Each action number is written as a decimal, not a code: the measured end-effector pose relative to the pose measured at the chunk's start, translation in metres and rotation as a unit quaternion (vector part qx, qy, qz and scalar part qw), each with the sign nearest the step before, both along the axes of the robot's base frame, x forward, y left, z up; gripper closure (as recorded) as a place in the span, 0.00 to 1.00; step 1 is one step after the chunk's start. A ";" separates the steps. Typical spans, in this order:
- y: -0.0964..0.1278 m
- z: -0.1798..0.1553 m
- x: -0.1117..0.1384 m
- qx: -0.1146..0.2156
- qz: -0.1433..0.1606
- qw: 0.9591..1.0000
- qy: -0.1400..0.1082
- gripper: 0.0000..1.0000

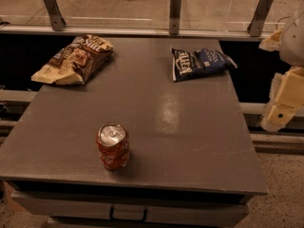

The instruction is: Move coke can near brown chip bag

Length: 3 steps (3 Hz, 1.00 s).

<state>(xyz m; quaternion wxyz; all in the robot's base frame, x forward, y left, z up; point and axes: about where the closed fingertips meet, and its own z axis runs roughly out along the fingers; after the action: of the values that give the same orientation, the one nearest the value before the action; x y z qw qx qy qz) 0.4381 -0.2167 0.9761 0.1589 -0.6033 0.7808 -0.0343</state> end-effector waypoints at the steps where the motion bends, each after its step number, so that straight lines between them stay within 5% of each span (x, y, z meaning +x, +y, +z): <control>1: 0.000 0.000 0.000 0.000 0.000 1.000 0.000 0.00; 2: 0.007 -0.007 0.000 0.017 0.009 1.000 0.006 0.00; 3: 0.042 -0.046 0.001 0.067 0.051 0.996 0.040 0.00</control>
Offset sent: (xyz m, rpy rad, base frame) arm 0.0006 0.0149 -0.0208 0.0788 0.0508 0.0452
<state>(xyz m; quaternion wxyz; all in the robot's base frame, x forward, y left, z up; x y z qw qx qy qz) 0.4390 -0.1746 0.9297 0.1692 -0.6311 0.7553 0.0502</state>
